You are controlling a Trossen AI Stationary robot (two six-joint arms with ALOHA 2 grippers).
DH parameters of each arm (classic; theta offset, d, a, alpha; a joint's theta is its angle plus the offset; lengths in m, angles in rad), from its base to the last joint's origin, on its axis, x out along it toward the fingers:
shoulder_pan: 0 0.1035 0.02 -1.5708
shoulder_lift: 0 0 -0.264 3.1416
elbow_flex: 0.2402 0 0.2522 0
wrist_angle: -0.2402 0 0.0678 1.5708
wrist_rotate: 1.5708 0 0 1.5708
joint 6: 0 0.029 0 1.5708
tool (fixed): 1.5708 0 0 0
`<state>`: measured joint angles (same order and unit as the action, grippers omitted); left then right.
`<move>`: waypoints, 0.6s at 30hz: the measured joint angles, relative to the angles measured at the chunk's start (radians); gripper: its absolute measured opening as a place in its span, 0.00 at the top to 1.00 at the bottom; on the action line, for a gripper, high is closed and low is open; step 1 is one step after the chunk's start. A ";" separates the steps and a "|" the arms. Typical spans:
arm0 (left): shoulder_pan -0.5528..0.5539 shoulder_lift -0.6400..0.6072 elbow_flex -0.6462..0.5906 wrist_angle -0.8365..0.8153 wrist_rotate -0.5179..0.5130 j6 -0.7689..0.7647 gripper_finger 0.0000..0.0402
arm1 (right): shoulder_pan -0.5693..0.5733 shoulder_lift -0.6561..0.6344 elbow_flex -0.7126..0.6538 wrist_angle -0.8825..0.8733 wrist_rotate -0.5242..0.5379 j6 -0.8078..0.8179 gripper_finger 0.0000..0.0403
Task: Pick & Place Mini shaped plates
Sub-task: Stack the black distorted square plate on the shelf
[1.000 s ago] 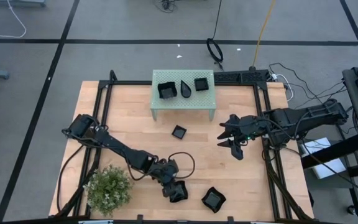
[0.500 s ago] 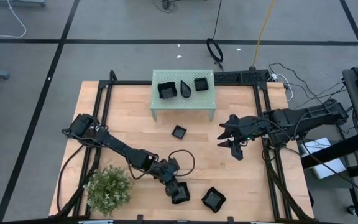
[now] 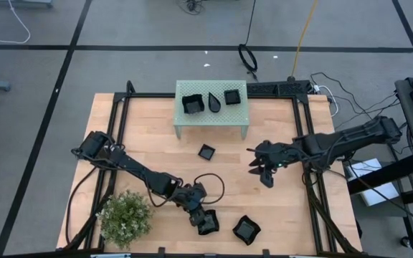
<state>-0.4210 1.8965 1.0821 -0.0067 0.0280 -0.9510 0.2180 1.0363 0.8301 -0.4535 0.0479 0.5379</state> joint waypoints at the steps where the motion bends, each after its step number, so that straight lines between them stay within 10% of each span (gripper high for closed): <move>1: 0.000 0.000 0.000 0.000 0.000 -0.001 0.89 | 0.000 0.000 -0.007 0.018 0.000 0.003 0.69; 18: -0.014 0.000 0.000 0.008 0.017 -0.074 0.81 | 0.000 -0.037 -0.012 0.083 0.000 -0.011 0.78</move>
<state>-0.4350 1.8962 1.0821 0.0013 0.0446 -1.0248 0.2180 0.9989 0.8177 -0.3707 0.0475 0.5269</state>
